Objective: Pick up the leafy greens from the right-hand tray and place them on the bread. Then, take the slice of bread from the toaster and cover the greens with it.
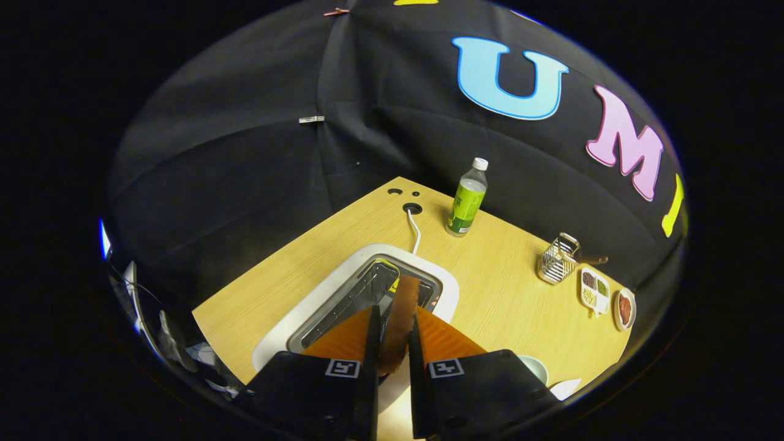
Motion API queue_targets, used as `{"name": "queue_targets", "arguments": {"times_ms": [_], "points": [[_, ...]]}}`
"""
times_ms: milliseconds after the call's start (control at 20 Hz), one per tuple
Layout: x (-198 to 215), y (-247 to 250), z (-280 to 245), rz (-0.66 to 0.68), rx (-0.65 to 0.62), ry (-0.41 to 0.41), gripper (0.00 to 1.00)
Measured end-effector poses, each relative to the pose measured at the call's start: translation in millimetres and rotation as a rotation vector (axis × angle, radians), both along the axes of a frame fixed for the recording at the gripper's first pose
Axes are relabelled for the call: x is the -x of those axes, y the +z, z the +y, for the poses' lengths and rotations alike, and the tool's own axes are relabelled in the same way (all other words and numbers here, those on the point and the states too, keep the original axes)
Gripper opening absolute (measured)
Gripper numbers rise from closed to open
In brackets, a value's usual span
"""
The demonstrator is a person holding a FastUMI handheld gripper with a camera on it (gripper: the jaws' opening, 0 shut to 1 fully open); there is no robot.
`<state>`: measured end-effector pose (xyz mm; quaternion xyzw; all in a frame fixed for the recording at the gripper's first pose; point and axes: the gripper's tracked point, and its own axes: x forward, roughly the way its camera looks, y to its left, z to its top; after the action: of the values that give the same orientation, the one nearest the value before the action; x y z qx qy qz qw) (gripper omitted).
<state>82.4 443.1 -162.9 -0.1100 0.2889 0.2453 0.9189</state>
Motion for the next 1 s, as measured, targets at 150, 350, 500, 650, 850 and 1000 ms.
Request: {"name": "queue_targets", "arguments": {"times_ms": [150, 350, 500, 650, 850, 1000], "points": [[-1.8, 2.3, 2.6, 0.053, -0.046, -0.037, 0.15], [-2.1, 9.9, 2.6, 0.064, -0.073, 0.0, 0.12], [1.5, 33.0, 3.2, 0.054, -0.111, 0.027, 0.11], [0.7, 55.8, -2.4, 0.02, -0.145, 0.027, 0.1], [4.8, 86.4, -15.3, 0.024, -0.237, 0.001, 0.11], [4.7, 106.8, -33.2, 0.016, -0.283, -0.02, 0.1]]}}
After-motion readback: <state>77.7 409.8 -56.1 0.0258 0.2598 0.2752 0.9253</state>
